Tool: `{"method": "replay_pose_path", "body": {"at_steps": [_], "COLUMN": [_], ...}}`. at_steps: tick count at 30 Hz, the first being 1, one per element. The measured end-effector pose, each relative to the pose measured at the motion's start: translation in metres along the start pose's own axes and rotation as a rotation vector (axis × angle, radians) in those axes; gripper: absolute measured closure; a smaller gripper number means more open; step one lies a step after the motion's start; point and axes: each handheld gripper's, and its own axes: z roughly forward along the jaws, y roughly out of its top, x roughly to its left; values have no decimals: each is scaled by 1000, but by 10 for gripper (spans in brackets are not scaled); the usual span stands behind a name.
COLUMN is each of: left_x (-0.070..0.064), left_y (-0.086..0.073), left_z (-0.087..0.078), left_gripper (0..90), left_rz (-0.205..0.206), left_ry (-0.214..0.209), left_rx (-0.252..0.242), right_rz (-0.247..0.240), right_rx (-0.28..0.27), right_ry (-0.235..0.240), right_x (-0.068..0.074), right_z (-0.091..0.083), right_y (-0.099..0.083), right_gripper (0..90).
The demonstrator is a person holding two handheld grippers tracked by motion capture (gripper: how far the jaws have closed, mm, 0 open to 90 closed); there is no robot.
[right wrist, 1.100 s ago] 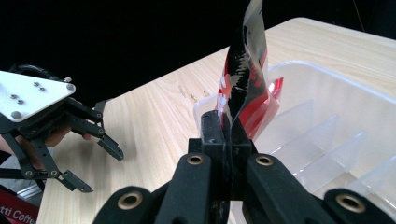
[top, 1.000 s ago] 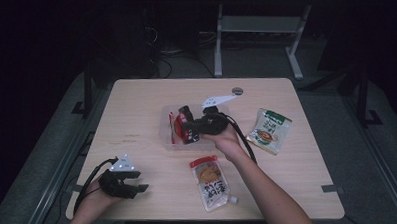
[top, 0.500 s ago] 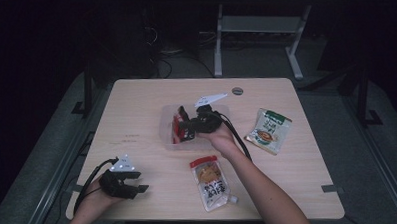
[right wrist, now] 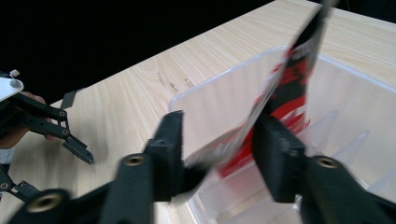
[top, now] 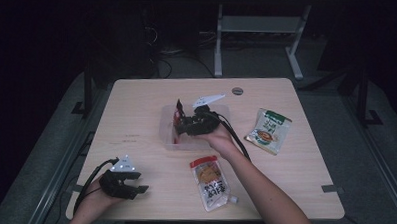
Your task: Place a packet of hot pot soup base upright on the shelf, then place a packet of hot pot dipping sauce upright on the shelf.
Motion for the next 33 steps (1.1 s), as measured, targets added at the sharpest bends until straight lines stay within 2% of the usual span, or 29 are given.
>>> {"method": "replay_pose_path", "body": {"at_steps": [4, 15, 21, 25, 27, 28, 33], "left_x": [0, -1, -2, -2, -2, -1, -1], "left_y": [0, -1, 0, -1, -2, -1, -1], "left_z": [1, 1, 1, 0, 0, -1, 0], "left_gripper": [411, 399, 393, 392, 390, 388, 383], "left_rz": [-1, 0, 2, 3, -4, 1, -5], "left_ry": [-3, -6, -6, -8, -11, -10, -21], "left_rx": [5, 4, 7, -1, -4, -1, -11], "right_rz": [2, -45, -53, -56, -77, -66, -80], "right_rx": [8, 6, 29, 42, 42, 47, 58], "right_ry": [-14, -7, -35, -39, -42, -40, -39], "right_x": [4, 14, 15, 17, 17, 18, 21], "right_z": [-4, -20, -29, -38, -44, -47, -61], "right_y": [0, -6, -15, -21, -24, -25, -37], "right_gripper": [396, 235, 223, 221, 218, 218, 216]}}
